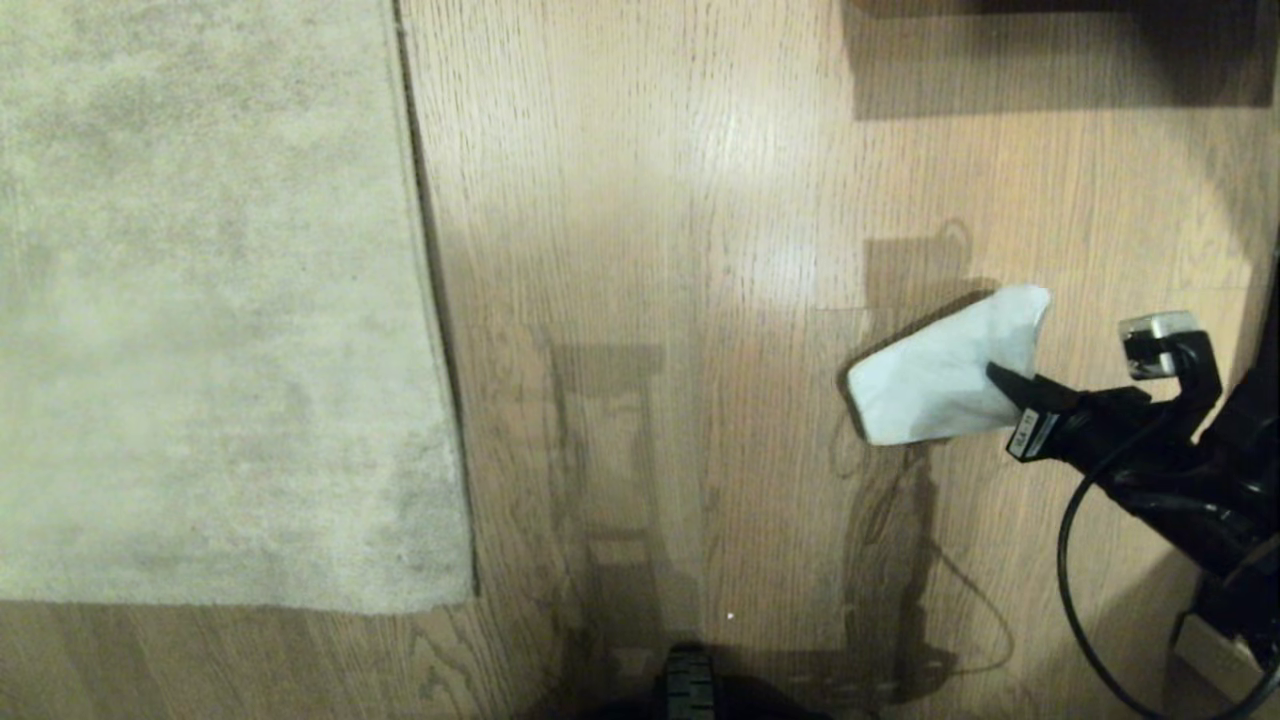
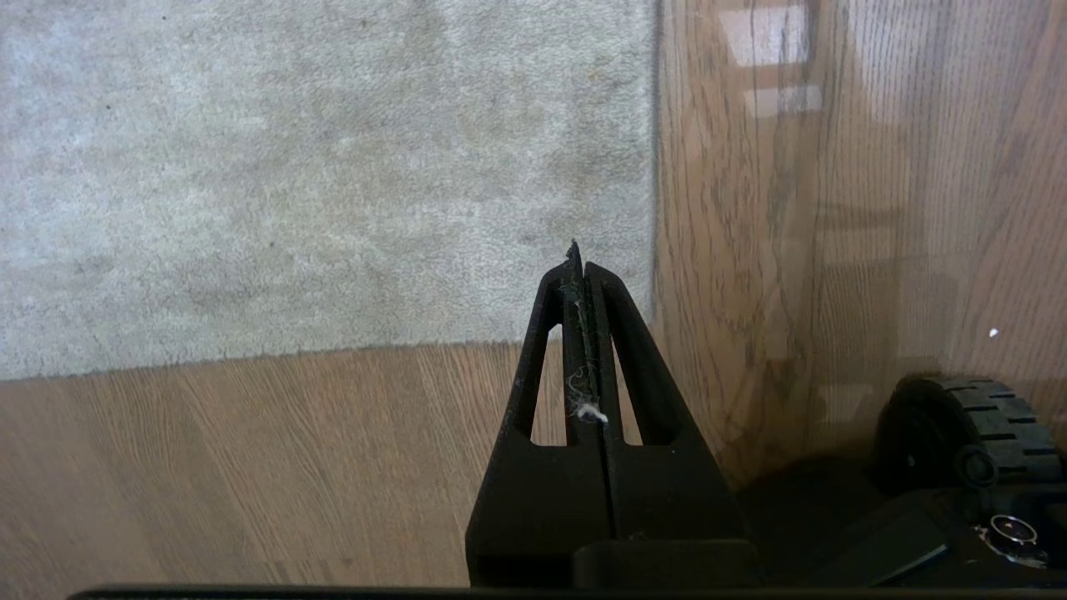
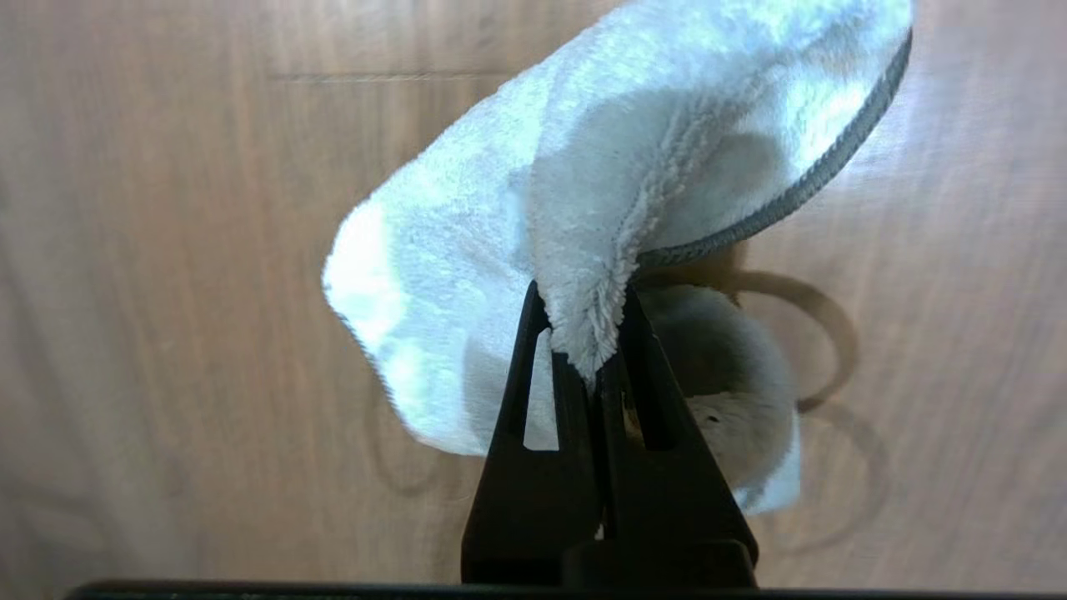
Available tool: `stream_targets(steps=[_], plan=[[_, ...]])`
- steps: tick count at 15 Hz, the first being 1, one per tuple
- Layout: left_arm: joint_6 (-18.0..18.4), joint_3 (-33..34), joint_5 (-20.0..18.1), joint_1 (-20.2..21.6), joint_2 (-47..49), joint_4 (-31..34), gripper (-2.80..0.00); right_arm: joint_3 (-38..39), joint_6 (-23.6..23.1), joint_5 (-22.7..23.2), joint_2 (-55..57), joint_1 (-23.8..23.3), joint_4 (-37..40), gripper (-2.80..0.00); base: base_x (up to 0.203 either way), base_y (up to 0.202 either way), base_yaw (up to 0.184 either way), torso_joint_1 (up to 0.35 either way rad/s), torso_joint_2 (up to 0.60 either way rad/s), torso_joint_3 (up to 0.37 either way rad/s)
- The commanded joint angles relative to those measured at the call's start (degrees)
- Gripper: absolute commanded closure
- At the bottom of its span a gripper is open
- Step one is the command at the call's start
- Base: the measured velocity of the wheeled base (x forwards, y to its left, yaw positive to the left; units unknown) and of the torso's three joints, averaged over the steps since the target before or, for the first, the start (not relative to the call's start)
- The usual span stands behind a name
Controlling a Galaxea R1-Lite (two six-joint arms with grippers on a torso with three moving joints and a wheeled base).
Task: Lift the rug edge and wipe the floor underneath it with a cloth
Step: Put down the rag
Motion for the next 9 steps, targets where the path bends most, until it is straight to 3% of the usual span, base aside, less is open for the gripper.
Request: stream_targets(steps=[1,7,8,9], plan=[[0.02,0.0,-0.03,0.01,0.09,-0.03,0.0,-0.12,0.02,0.06,-0.63,-1.08,-0.52,0.0,0.0,0.0,0.0,0.0,0.0,0.0],[0.02,0.0,-0.03,0.01,0.09,-0.03,0.0,0.21,-0.06,-0.22,-0.54,-1.17,-0.36,0.0,0.0,0.0,0.0,0.0,0.0,0.0],[0.02,0.0,-0.03,0.01,0.09,-0.03,0.0,0.29,0.02,-0.69,-0.54,-1.17,-0.45,-0.77,0.0,0.0,0.0,0.0,0.0,0.0],[0.02,0.0,-0.03,0.01,0.09,-0.03,0.0,0.29,0.02,-1.25,-0.54,-1.17,-0.54,-2.8,0.0,0.0,0.0,0.0,0.0,0.0]])
